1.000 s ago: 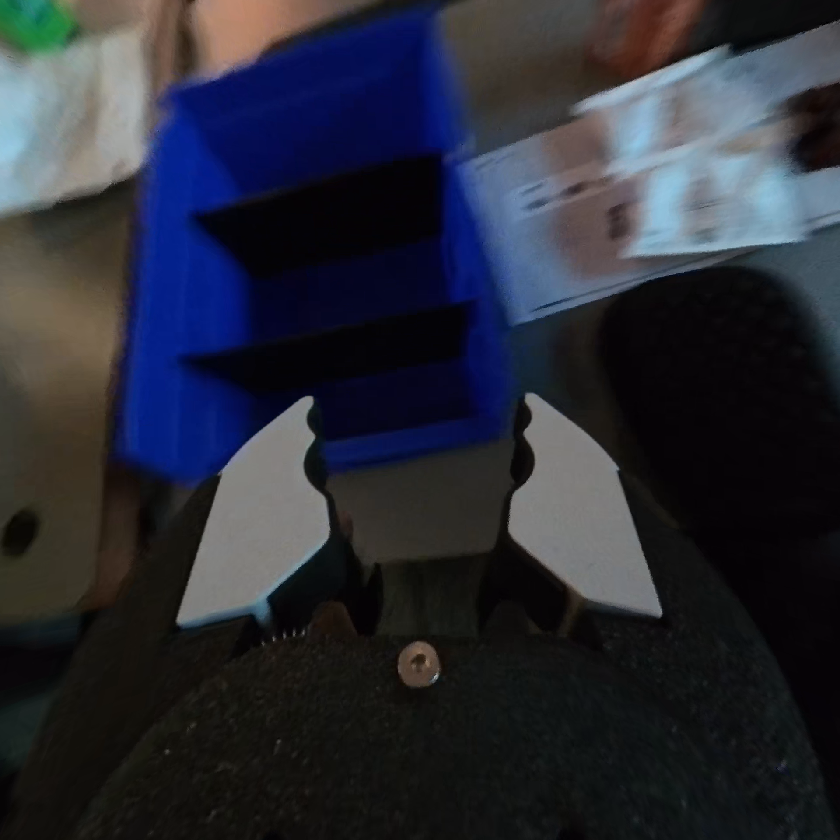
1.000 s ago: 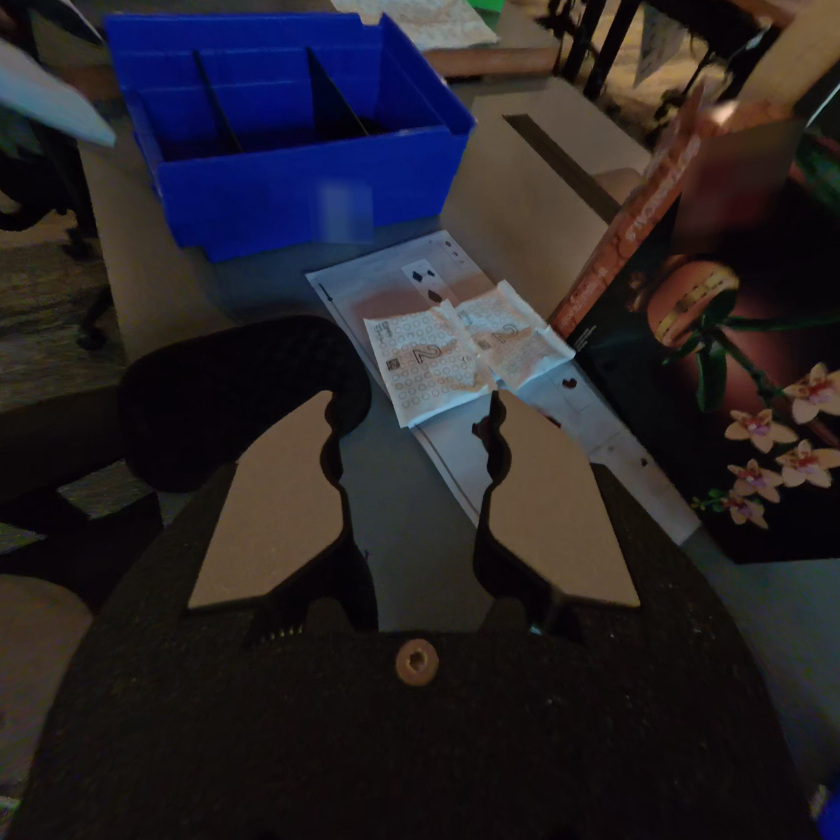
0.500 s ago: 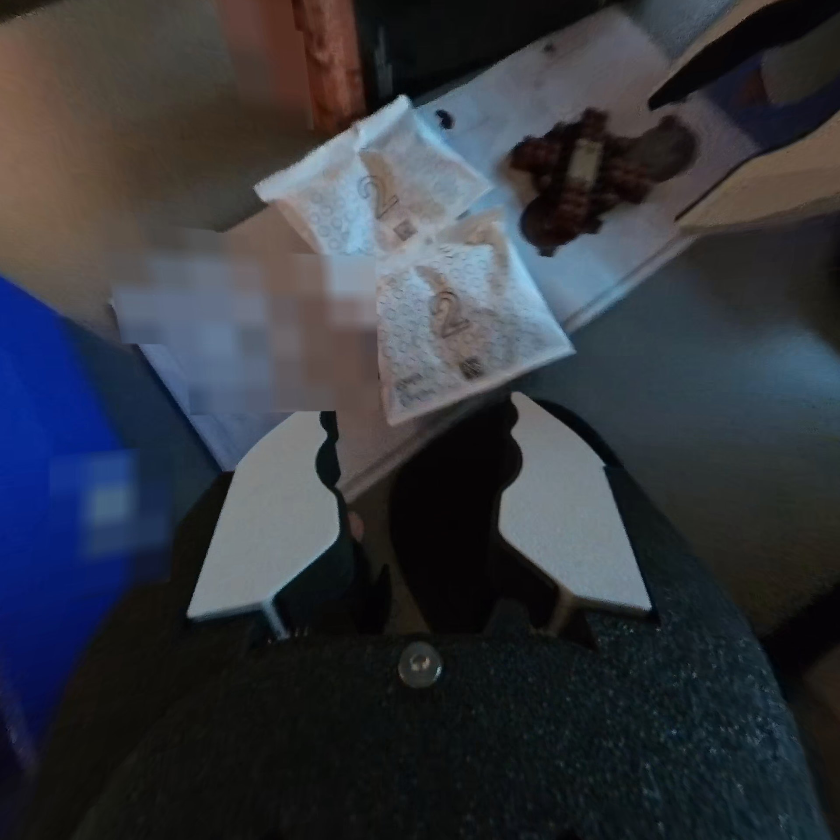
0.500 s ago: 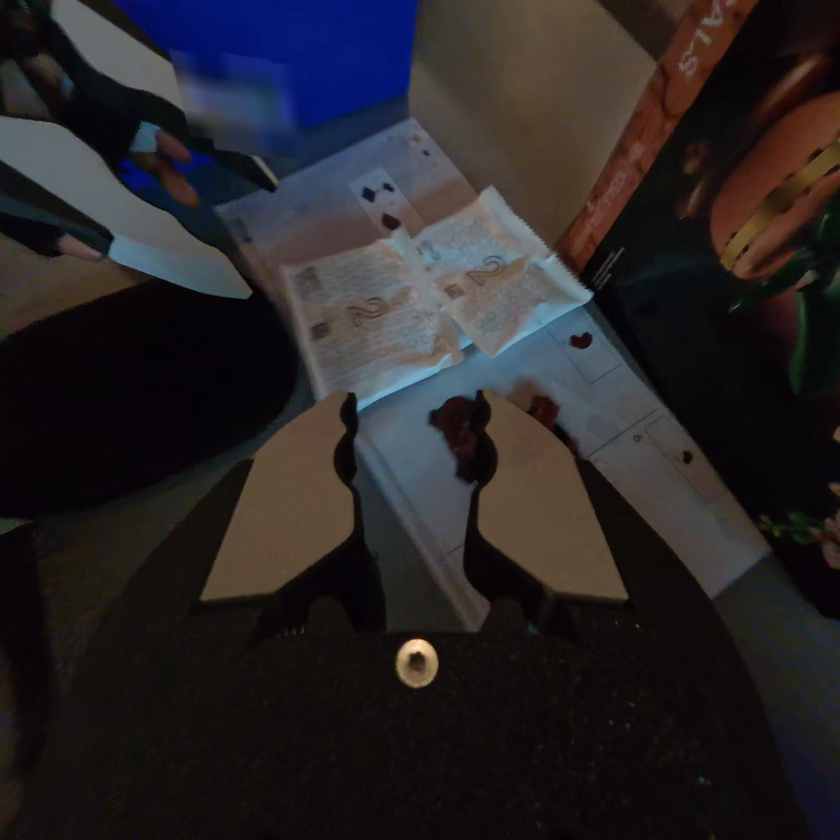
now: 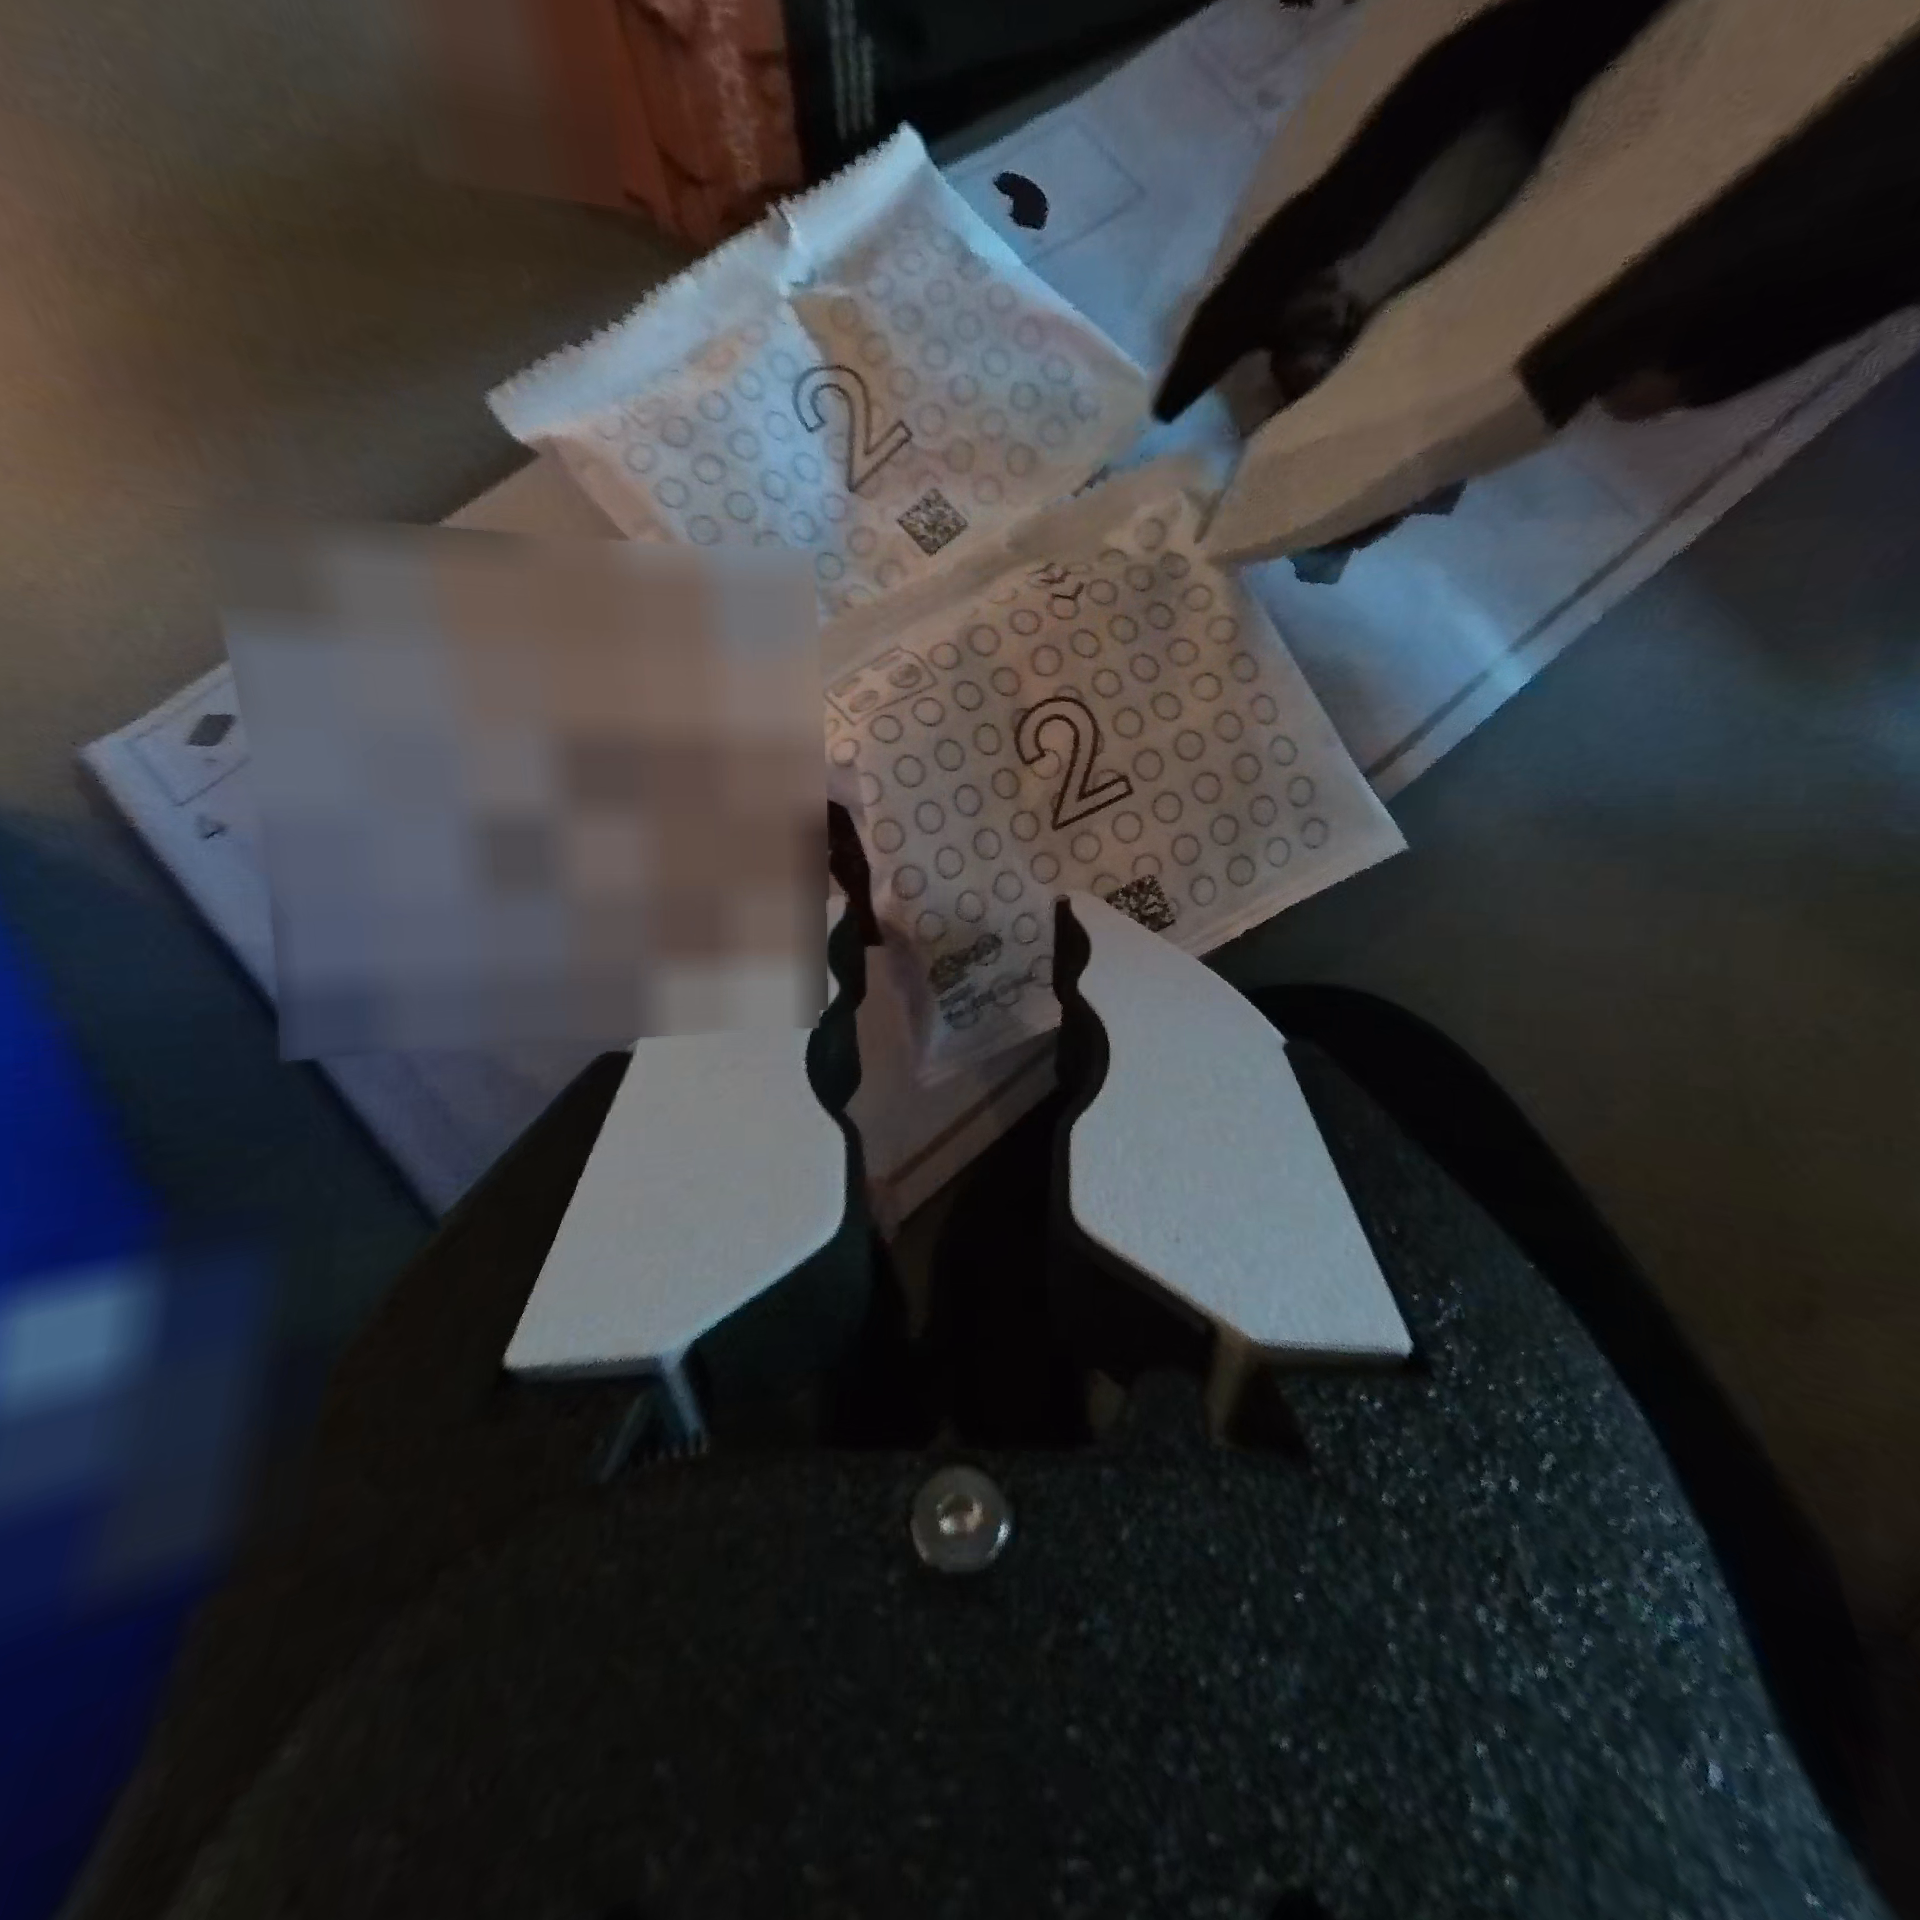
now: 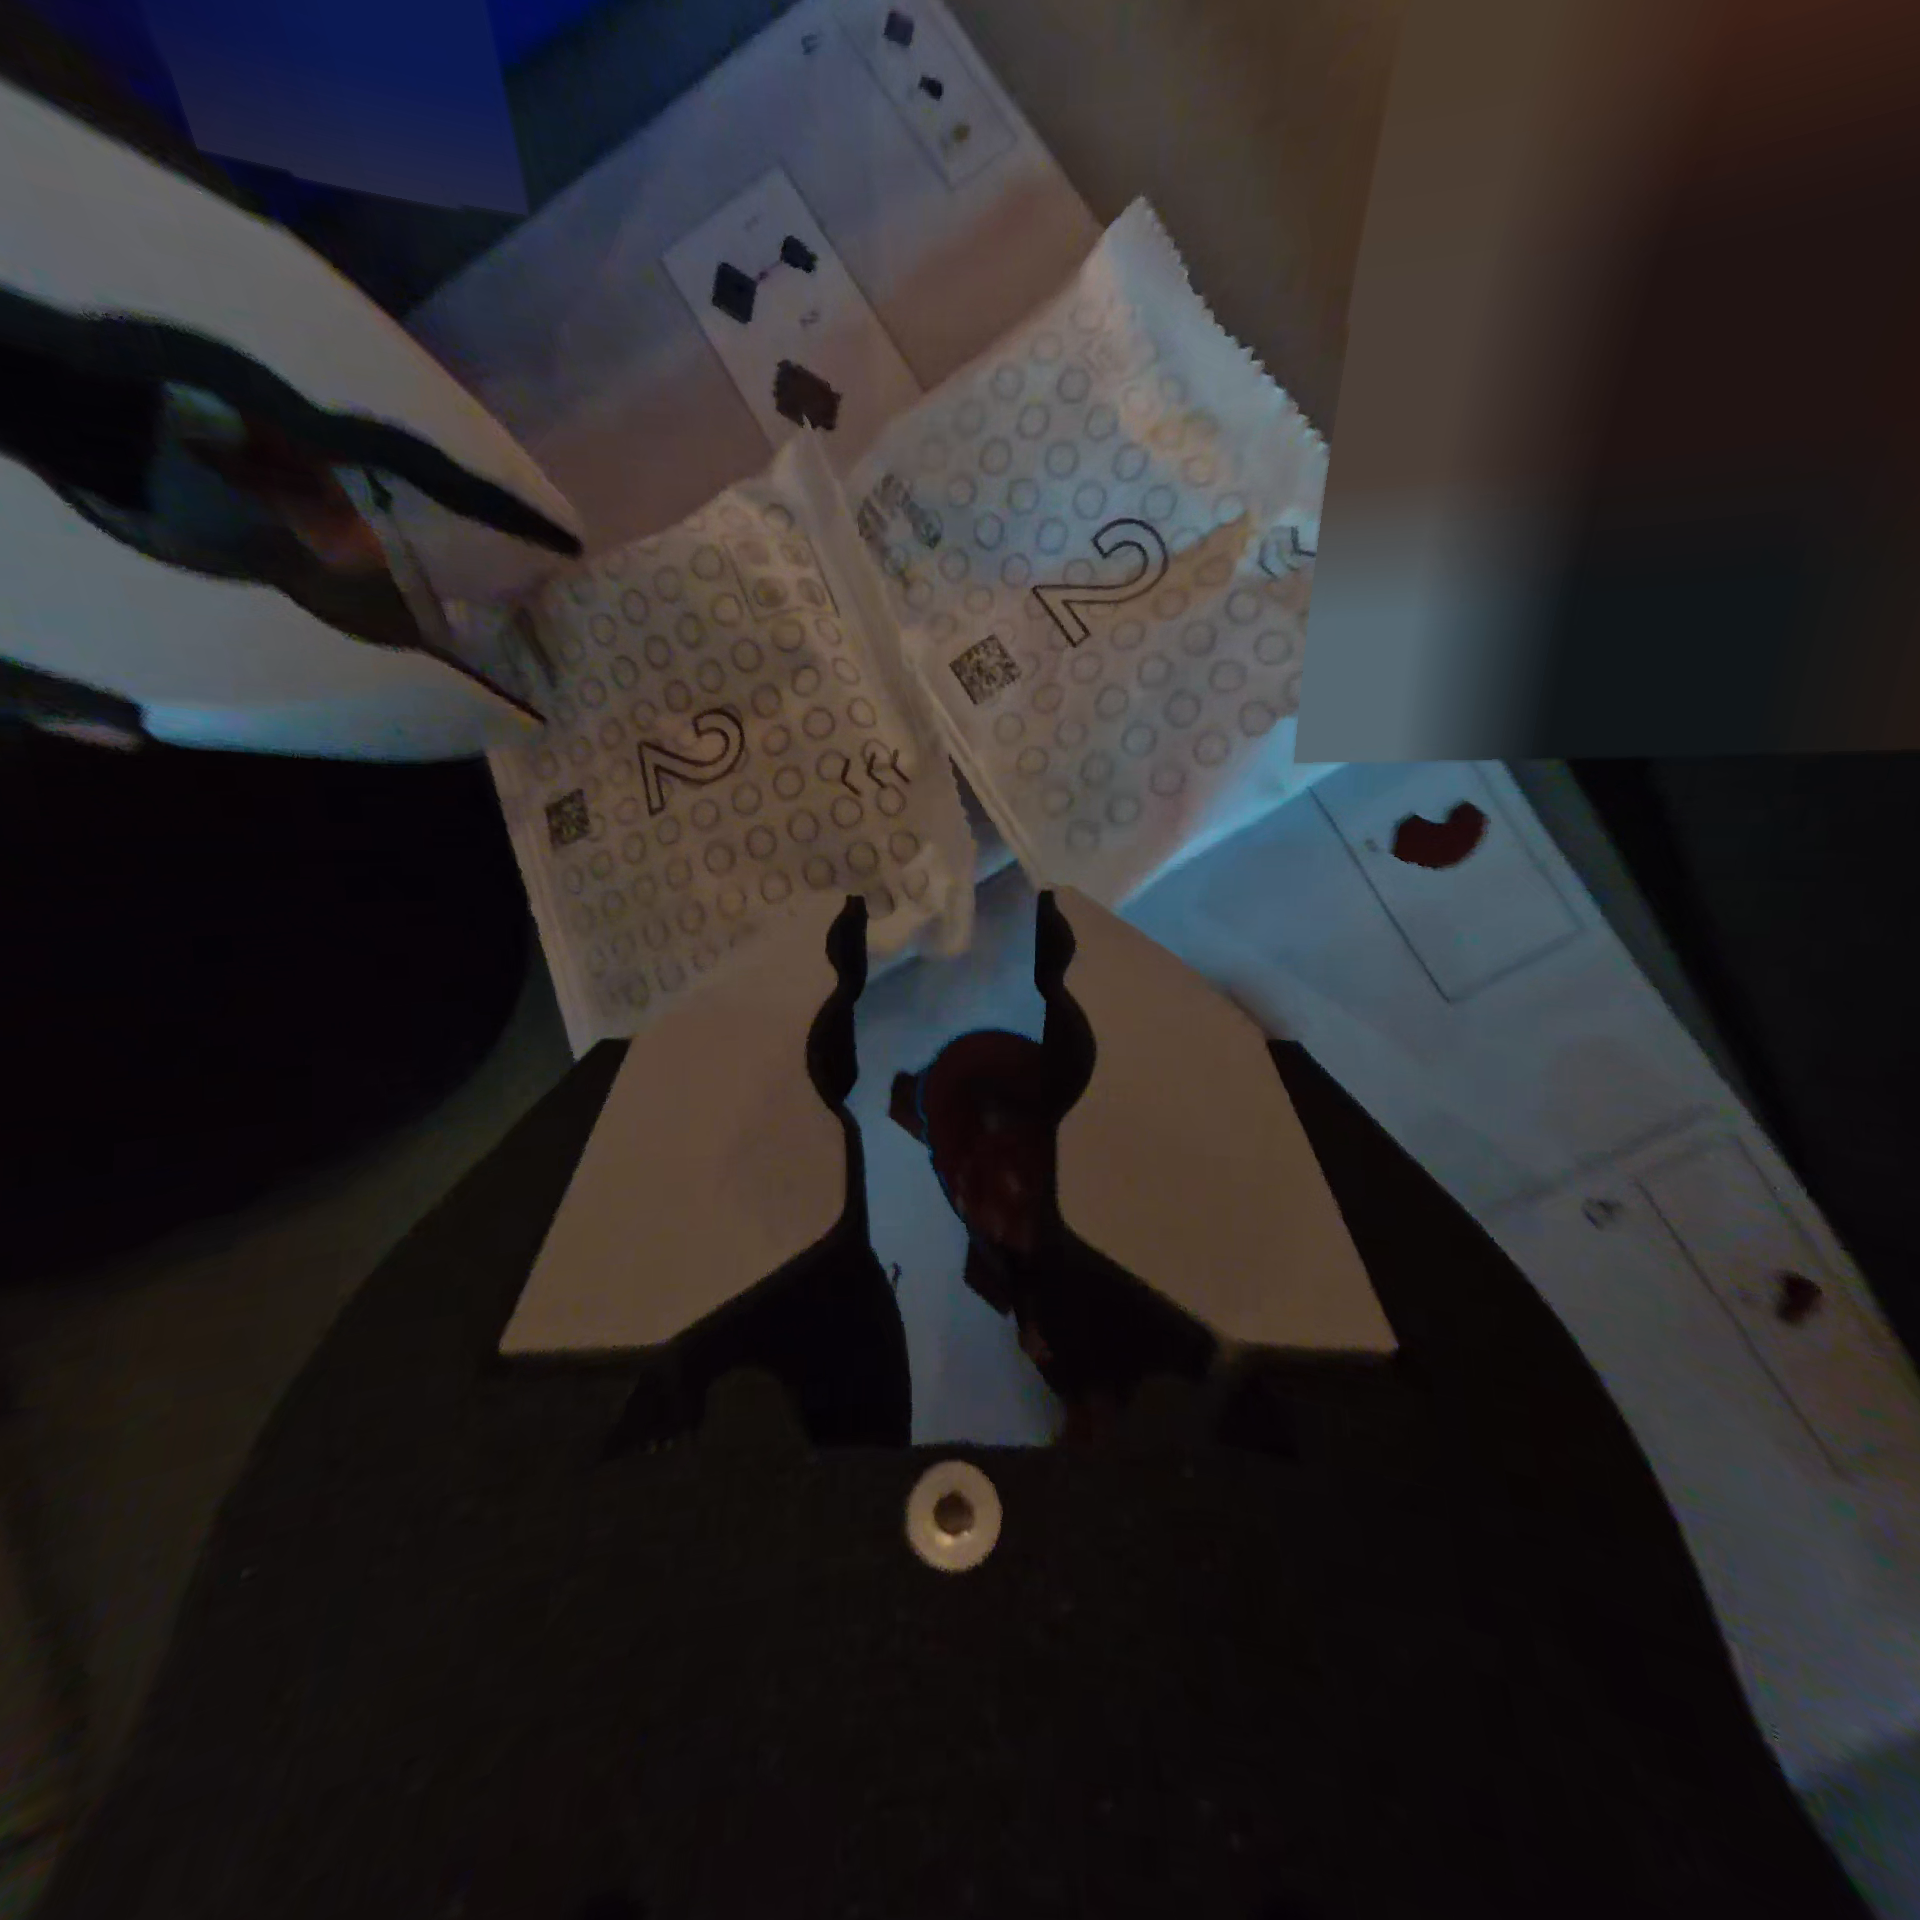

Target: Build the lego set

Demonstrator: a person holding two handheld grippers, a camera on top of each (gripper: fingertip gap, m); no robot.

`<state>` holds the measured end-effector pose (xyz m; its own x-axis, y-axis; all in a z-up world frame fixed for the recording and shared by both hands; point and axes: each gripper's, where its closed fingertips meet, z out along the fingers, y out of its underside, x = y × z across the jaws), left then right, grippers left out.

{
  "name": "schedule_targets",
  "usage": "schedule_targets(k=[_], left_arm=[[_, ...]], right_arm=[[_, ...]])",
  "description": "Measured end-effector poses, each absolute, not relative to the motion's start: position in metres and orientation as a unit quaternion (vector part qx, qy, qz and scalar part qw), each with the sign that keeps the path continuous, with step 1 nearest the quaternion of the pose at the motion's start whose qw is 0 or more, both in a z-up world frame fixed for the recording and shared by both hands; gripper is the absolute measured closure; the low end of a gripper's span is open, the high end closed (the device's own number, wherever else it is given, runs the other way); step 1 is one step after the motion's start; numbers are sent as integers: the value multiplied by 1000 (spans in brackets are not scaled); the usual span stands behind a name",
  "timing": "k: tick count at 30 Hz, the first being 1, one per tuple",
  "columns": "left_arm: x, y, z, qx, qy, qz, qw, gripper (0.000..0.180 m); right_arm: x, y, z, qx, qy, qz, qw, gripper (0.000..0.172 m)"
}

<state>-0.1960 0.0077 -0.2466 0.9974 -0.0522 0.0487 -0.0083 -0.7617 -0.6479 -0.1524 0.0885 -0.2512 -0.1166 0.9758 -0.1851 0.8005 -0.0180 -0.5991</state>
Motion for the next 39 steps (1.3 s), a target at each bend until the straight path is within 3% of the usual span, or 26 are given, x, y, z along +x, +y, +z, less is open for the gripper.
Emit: schedule_targets(k=[3, 8, 13, 19, 23, 27, 33, 36, 39], left_arm=[[-193, 8, -250, -940, 22, -33, 337, 146], [-193, 14, -256, -940, 22, -46, 338, 149], [-194, 11, -246, -934, 17, -47, 353, 141], [-202, 7, -171, -896, 57, 16, 440, 142], [-181, 8, -142, -875, 144, 26, 461, 143], [-161, 12, -172, -902, 206, -15, 378, 141], [-143, 14, -190, -906, 241, -35, 348, 148], [-134, 10, -202, -908, 262, -32, 324, 169], [-132, 10, -201, -907, 251, -47, 336, 172]], right_arm=[[-155, 85, -254, -650, -686, 306, 117, 146], [-156, 85, -258, -637, -698, 306, 116, 168], [-159, 78, -218, -542, -725, 361, 223, 172], [-146, 50, -157, -324, -782, 351, 401, 172], [-139, 38, -167, -293, -799, 343, 397, 172], [-136, 35, -165, -290, -794, 355, 399, 172], [-130, 27, -160, -271, -781, 382, 412, 172], [-129, 25, -163, -265, -787, 369, 417, 172], [-127, 25, -161, -290, -779, 398, 389, 169]])
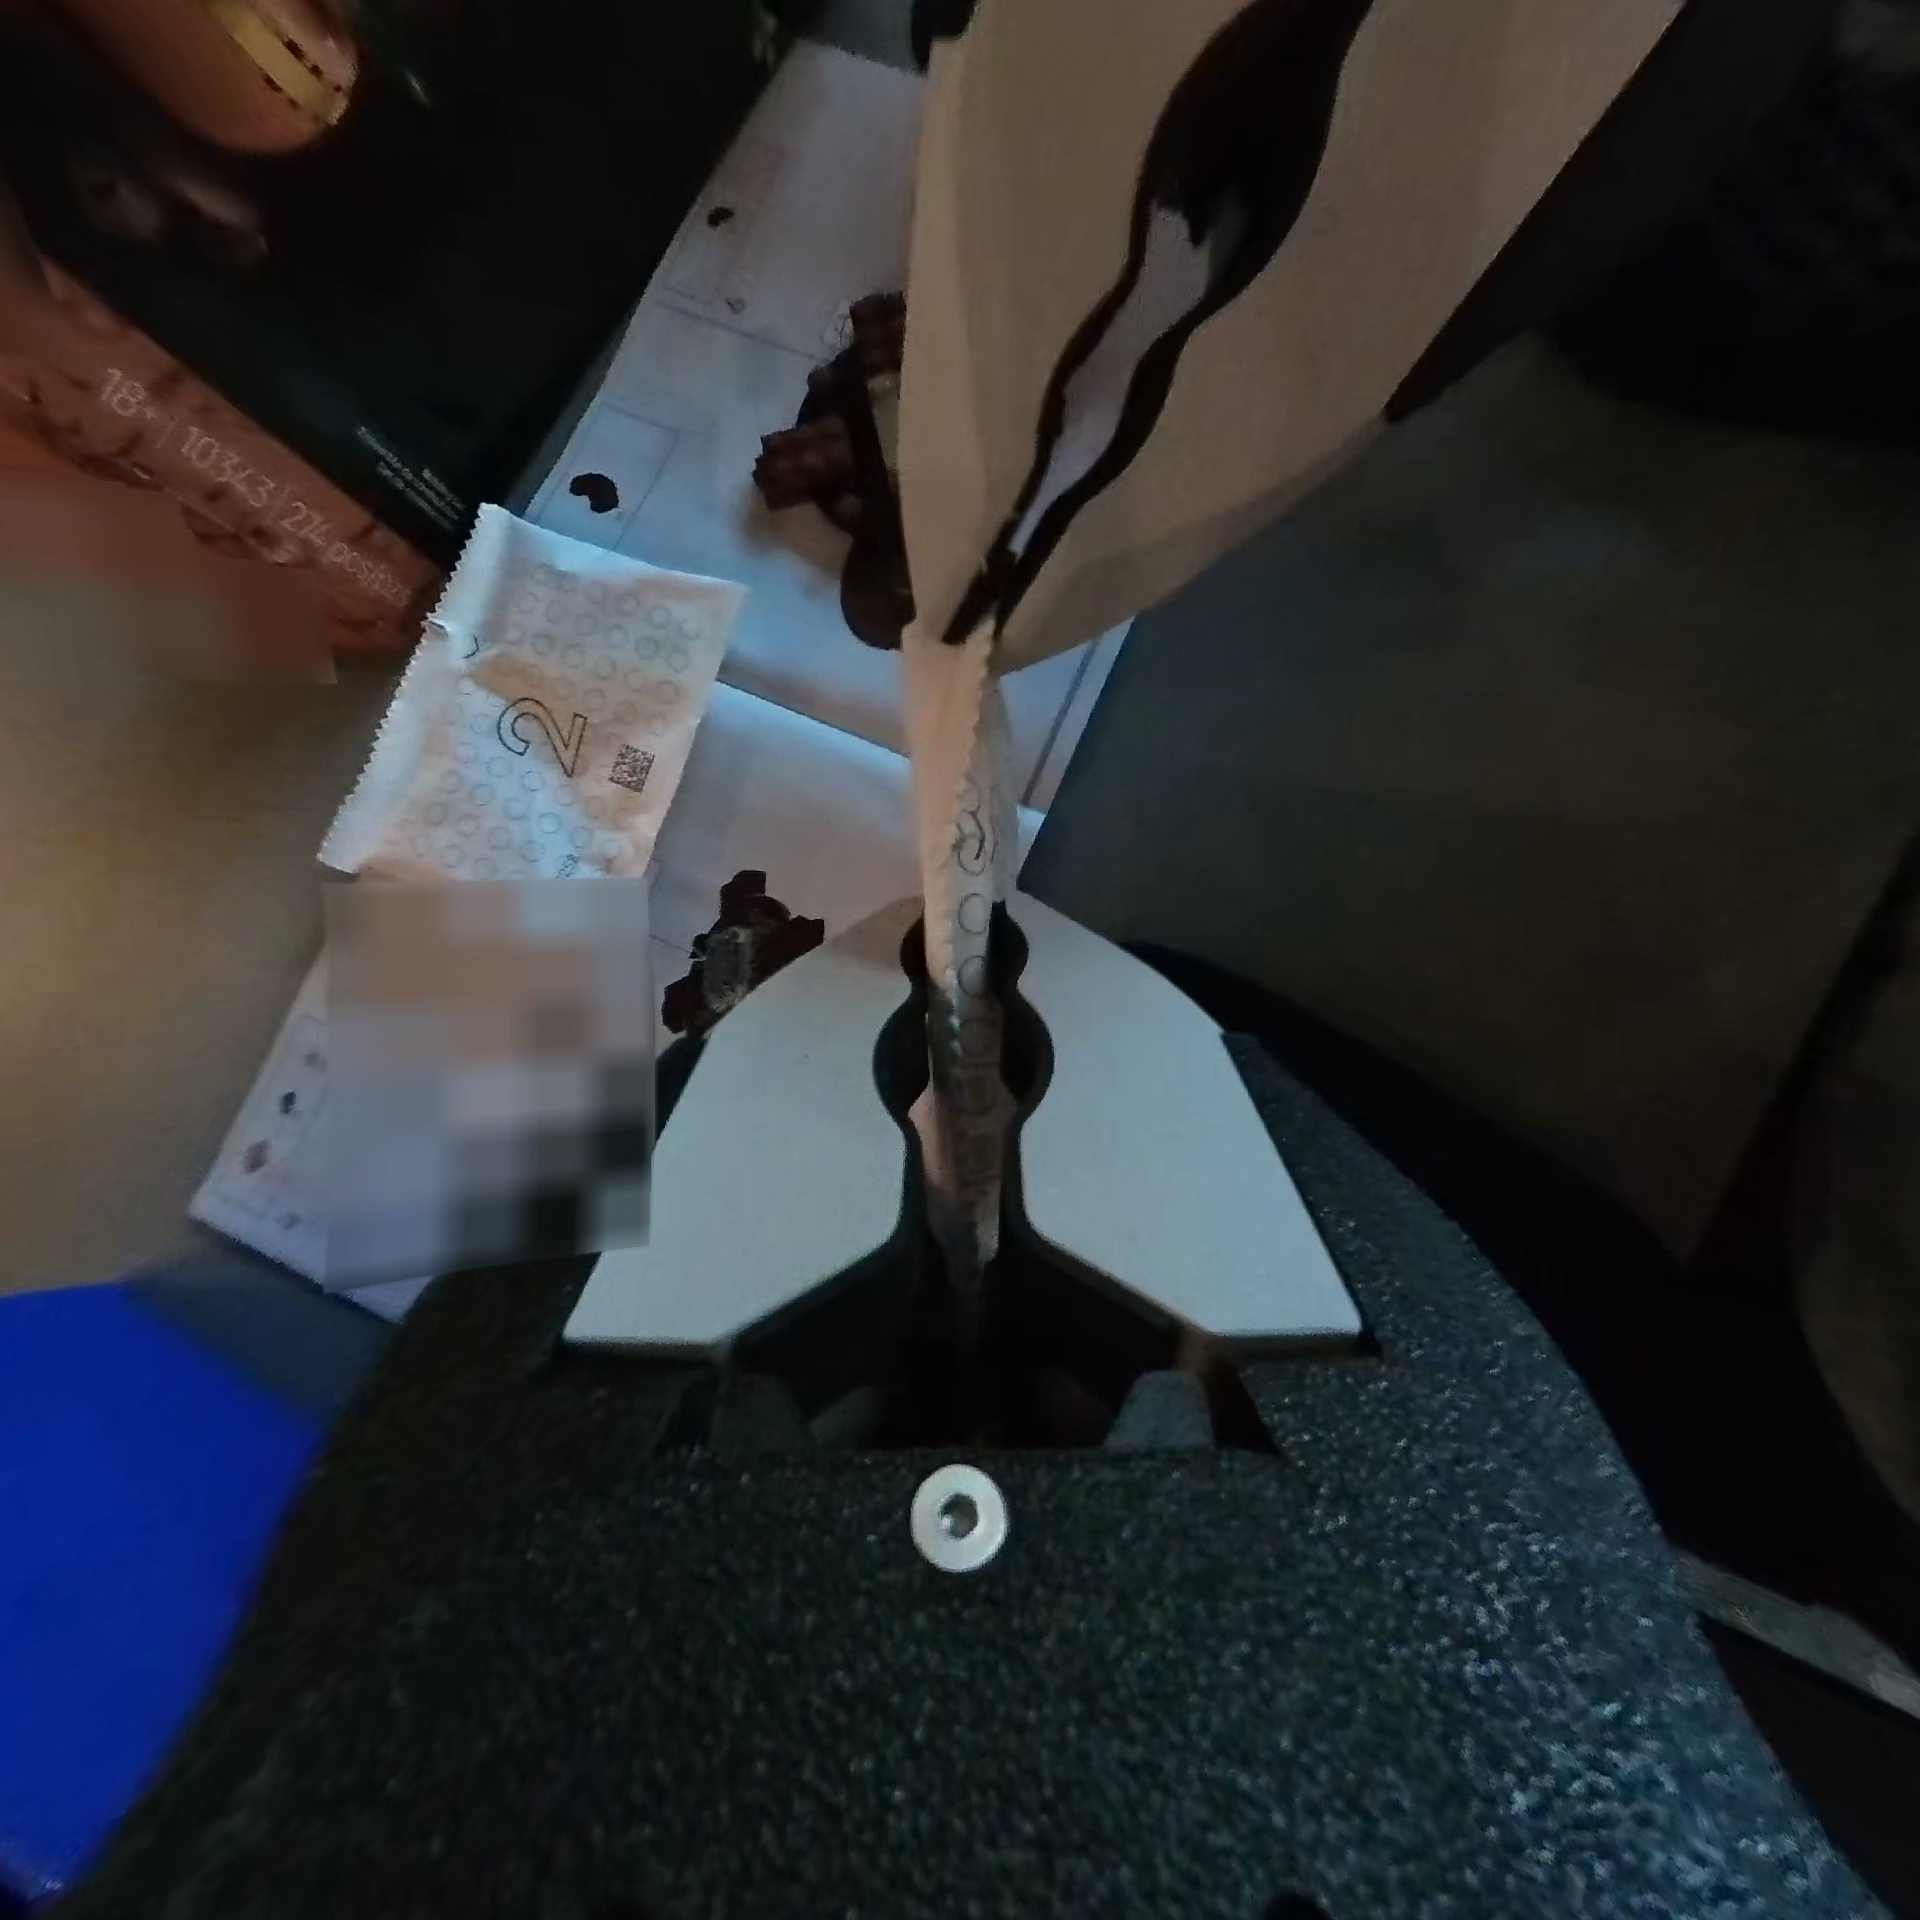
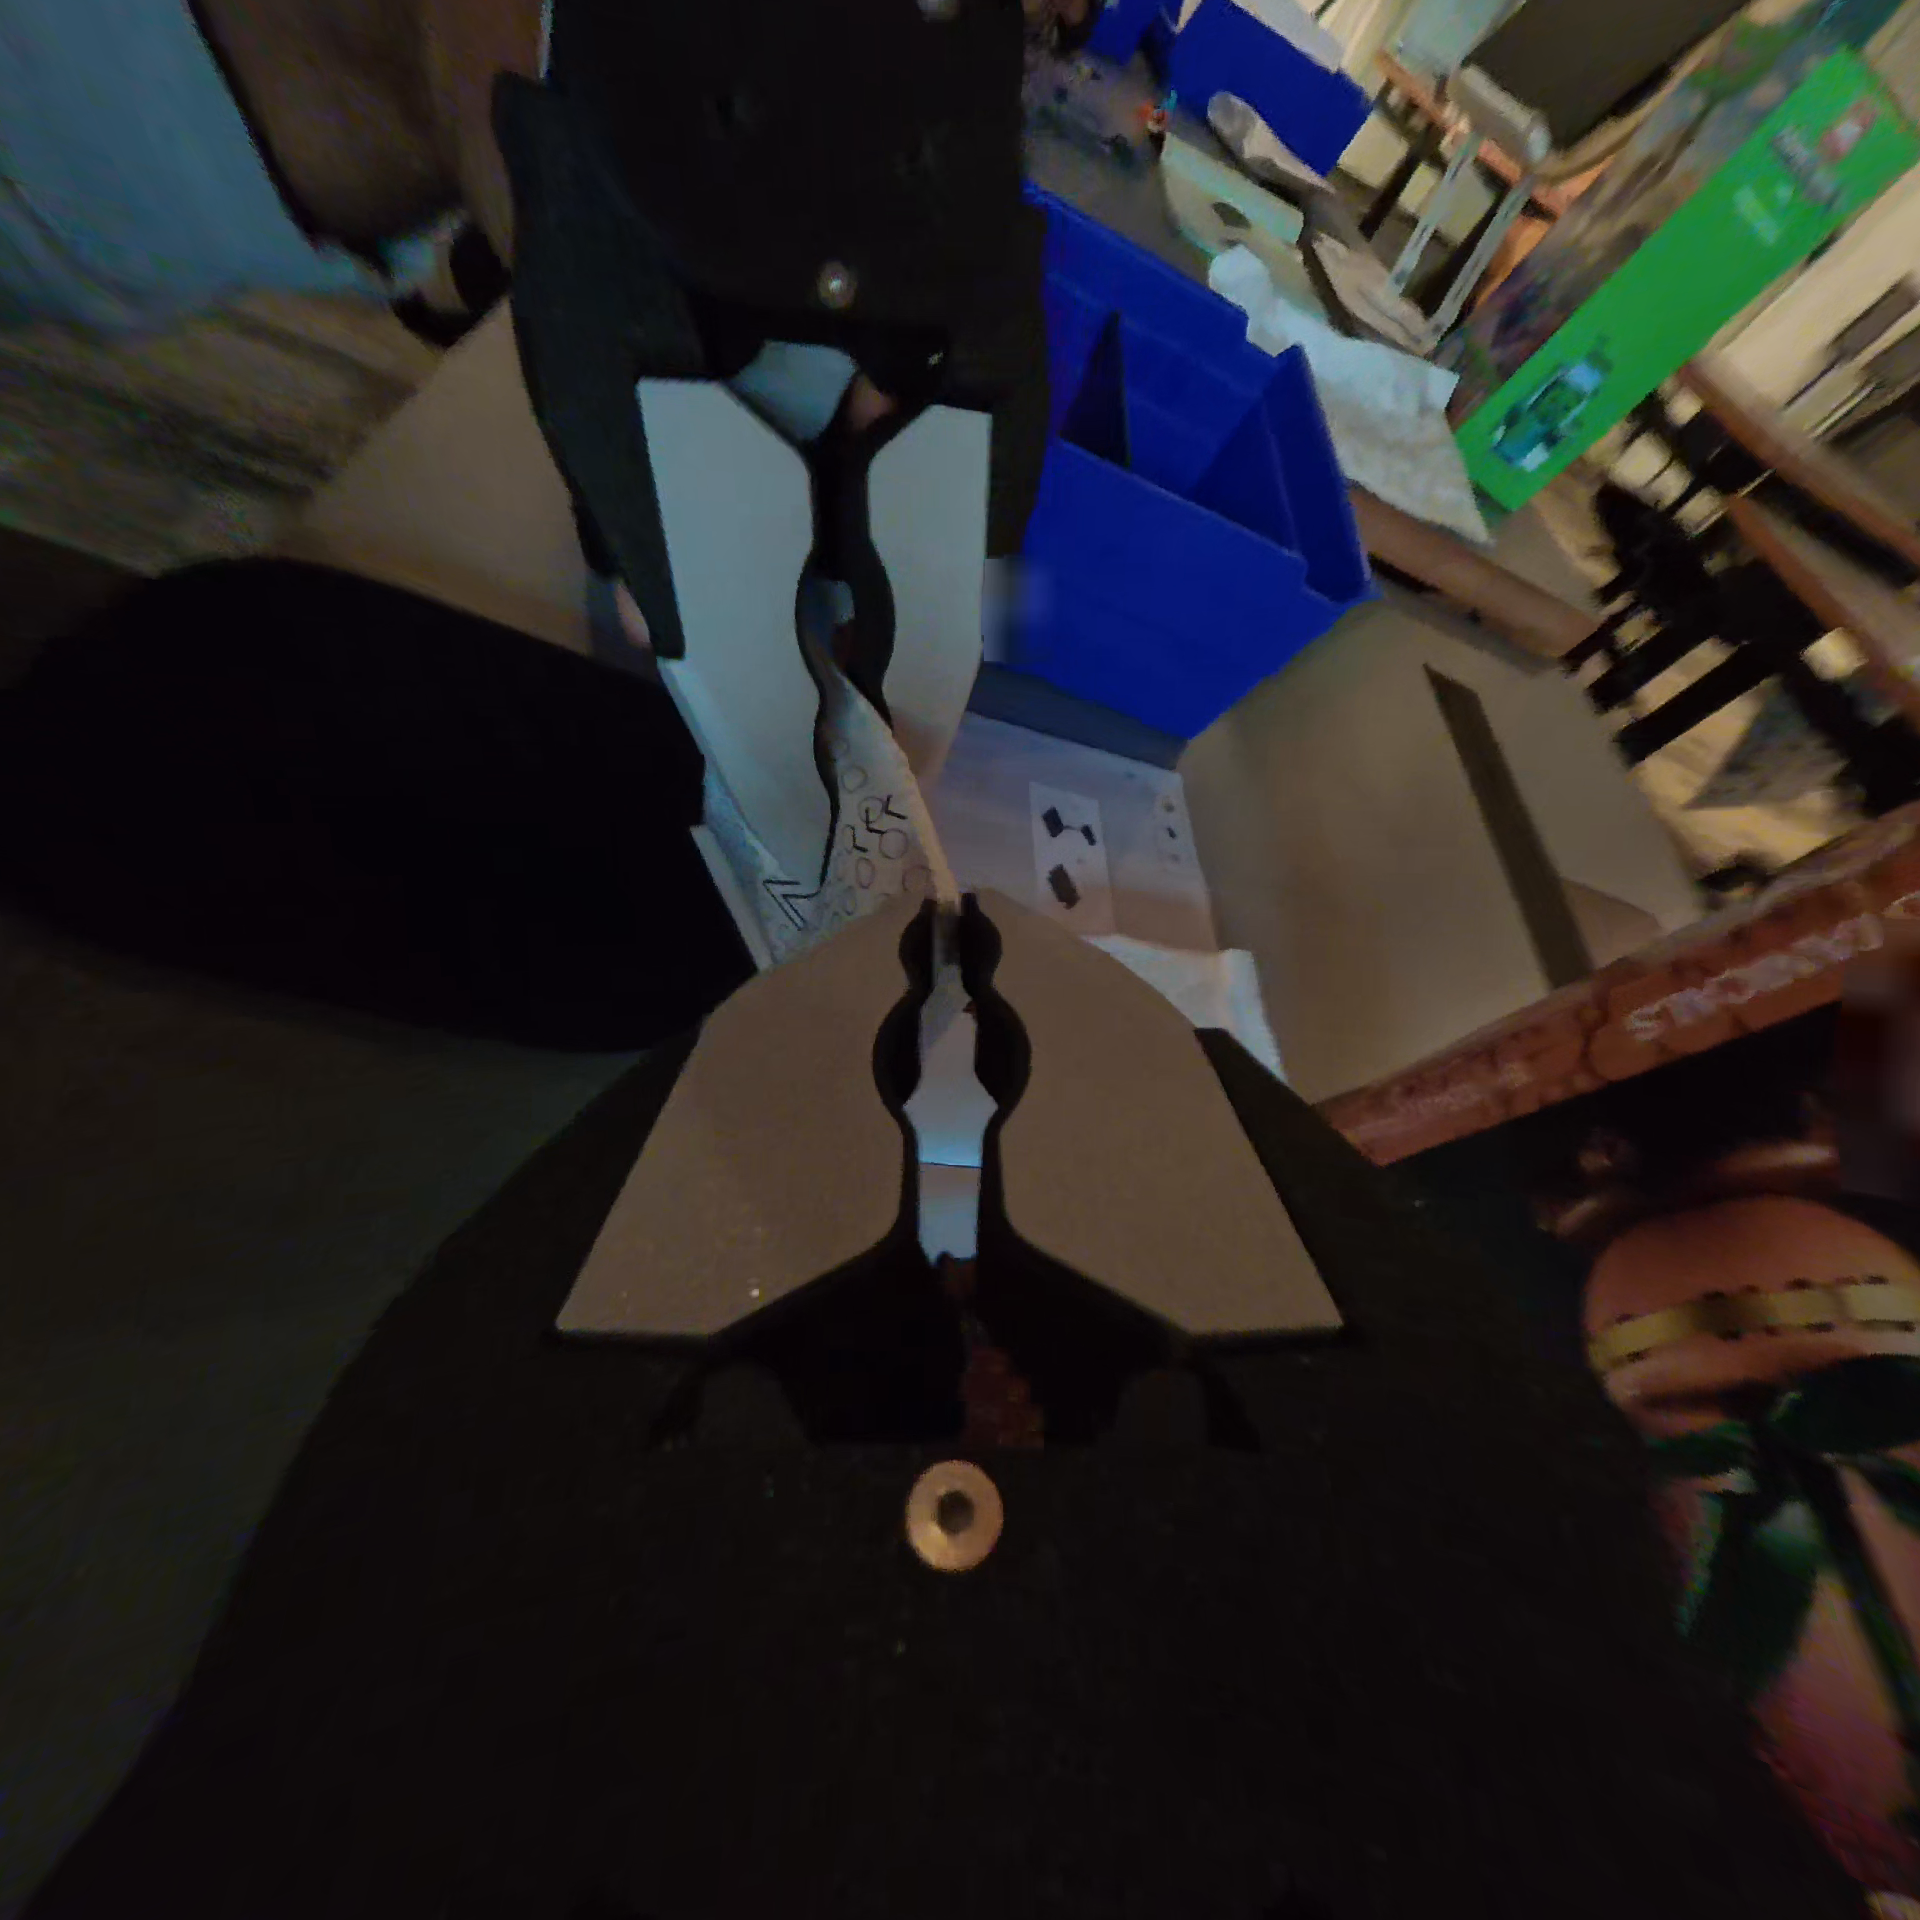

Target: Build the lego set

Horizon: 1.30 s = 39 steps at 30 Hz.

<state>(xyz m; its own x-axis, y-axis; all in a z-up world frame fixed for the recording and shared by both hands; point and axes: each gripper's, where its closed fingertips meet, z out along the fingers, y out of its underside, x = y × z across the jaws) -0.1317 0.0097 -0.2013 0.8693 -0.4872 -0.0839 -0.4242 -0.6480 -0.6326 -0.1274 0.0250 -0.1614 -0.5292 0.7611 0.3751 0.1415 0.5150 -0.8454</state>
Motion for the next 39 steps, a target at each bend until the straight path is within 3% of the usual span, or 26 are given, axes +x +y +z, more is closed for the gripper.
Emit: schedule_targets(k=[3, 6, 7, 8, 10, 12, 15, 19, 21, 25, 27, 31, 39], left_arm=[[-136, 9, -201, -908, 251, -39, 333, 172], [-133, 7, -199, -906, 262, -48, 328, 172], [-131, 6, -199, -905, 267, -49, 326, 172], [-130, 7, -199, -904, 274, -50, 323, 172], [-132, 5, -201, -905, 276, -42, 320, 172], [-131, 3, -199, -903, 277, -48, 325, 170], [-136, 5, -184, -895, 263, -51, 356, 147], [-126, 7, -172, -880, 276, -85, 377, 175], [-127, 6, -180, -880, 294, -69, 366, 178], [-129, 6, -181, -879, 283, -64, 379, 177], [-136, 2, -187, -887, 293, -36, 356, 168], [-134, 1, -189, -877, 313, -19, 363, 178], [-138, 0, -188, -877, 317, -5, 361, 180]], right_arm=[[-129, 21, -156, -303, -782, 407, 363, 145], [-136, 13, -160, -301, -804, 394, 329, 135], [-138, 10, -162, -297, -811, 391, 317, 141], [-139, 7, -165, -287, -820, 388, 308, 161], [-139, 4, -166, -272, -827, 394, 295, 172], [-137, 4, -164, -269, -824, 406, 290, 172], [-136, 5, -159, -253, -821, 406, 312, 172], [-137, -1, -159, -225, -830, 384, 336, 172], [-137, -1, -168, -233, -836, 379, 320, 172], [-136, 2, -167, -253, -818, 410, 315, 172], [-135, 2, -169, -253, -818, 411, 312, 172], [-135, 3, -170, -255, -817, 411, 313, 172], [-139, 1, -170, -274, -813, 430, 282, 172]])
